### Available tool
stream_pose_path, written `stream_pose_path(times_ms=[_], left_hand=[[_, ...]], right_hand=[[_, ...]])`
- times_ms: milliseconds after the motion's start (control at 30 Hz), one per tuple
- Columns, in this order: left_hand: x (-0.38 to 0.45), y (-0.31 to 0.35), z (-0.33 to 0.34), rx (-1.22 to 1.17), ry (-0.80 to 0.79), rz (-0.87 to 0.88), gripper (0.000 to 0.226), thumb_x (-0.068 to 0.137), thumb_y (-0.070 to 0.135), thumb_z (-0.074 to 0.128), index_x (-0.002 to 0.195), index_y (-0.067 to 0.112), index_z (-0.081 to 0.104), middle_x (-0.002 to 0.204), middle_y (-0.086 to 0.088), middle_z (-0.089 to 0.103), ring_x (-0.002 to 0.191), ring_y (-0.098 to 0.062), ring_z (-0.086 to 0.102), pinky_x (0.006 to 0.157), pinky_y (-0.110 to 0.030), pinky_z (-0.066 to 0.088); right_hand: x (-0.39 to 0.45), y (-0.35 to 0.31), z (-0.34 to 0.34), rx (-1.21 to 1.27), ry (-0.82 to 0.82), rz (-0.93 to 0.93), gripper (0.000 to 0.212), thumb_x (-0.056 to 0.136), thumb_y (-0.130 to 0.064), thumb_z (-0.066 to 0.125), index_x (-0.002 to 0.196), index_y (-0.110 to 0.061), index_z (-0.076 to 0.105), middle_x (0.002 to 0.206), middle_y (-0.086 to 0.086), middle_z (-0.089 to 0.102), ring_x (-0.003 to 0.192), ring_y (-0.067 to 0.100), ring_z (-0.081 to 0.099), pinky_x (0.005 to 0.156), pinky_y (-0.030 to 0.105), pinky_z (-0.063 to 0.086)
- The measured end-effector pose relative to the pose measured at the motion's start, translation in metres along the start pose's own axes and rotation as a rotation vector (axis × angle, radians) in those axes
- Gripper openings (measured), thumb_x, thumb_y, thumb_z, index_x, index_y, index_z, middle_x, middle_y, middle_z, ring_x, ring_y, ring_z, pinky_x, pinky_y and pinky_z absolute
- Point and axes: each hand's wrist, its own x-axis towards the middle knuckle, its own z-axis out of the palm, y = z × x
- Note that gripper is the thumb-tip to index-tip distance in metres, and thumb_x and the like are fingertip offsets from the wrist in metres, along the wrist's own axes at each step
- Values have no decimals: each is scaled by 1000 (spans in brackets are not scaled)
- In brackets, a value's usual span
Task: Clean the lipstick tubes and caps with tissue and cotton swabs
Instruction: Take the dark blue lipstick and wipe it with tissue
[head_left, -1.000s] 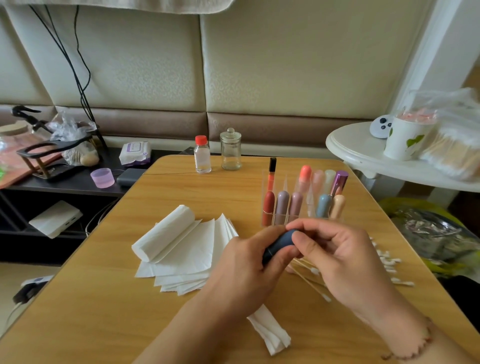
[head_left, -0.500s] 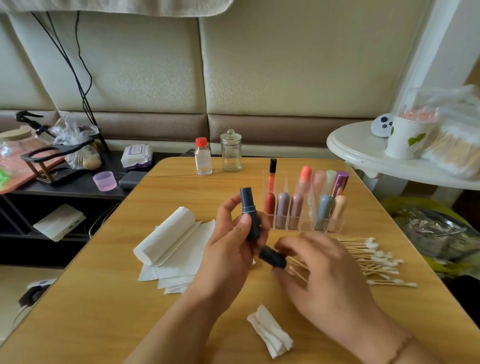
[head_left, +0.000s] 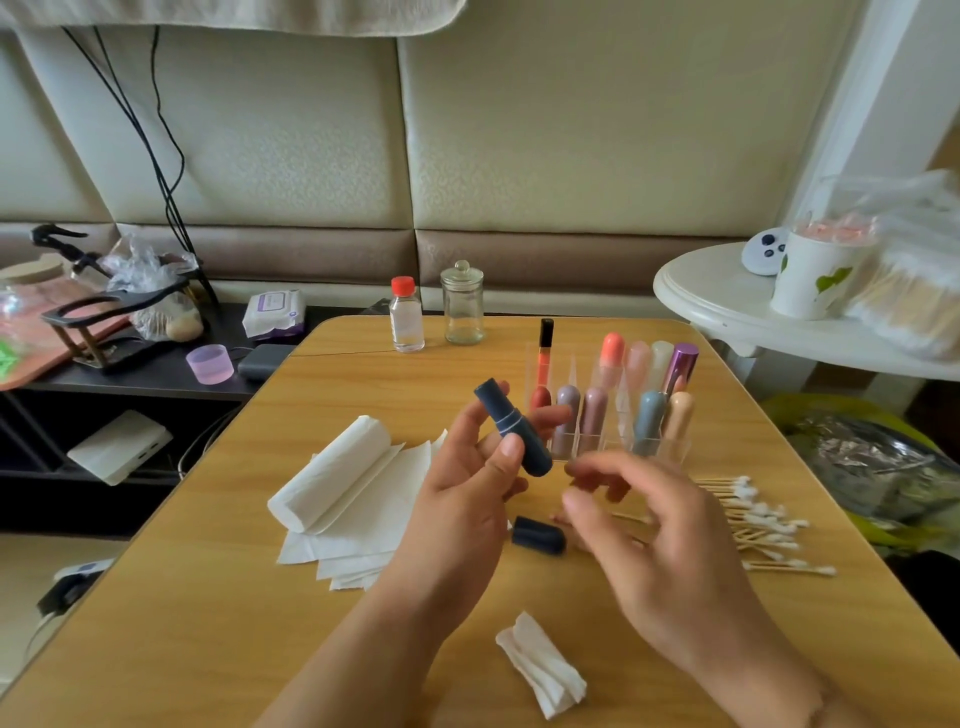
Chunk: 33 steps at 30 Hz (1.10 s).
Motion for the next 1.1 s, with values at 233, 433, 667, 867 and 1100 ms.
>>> stream_pose_path(times_ms=[233,433,667,867,1100], left_hand=[[-3,-1,10,-37,-92,-2,46,91,20,54,137,21,45,131,-3,64,105,-26,64,78,-37,55],[0,-9,1,17,84,-29,37,78,33,75,111,17,73,112,-9,72,103,-14,63,89,-33,41],[-2,-10,4,3,142,-17,42,72,47,75,99,15,78,101,-12,74,92,-17,60,88,-37,43],[-3,-9,3,-50,165,15,36,70,42,78,92,14,80,88,-8,71,84,-18,51,88,-39,39],[-4,-7,3,-106,128,13,41,70,37,80,94,3,77,85,-17,67,82,-24,57,86,-46,42]], right_hand=[[4,-7,12,553,-48,274,24,80,-34,63,99,-25,74,76,-1,75,69,6,68,64,21,53],[3,1,9,406,116,222,26,73,-40,71,97,-31,73,81,-2,77,74,14,74,70,33,61],[-2,3,12,324,121,145,23,73,-49,73,94,-41,72,86,-10,76,80,19,74,69,52,60],[-3,3,13,329,45,135,14,86,-46,72,97,-39,76,74,0,72,72,19,68,65,39,59],[0,-4,9,614,-166,355,31,88,-37,60,80,-7,68,63,9,48,62,21,43,57,25,38]])
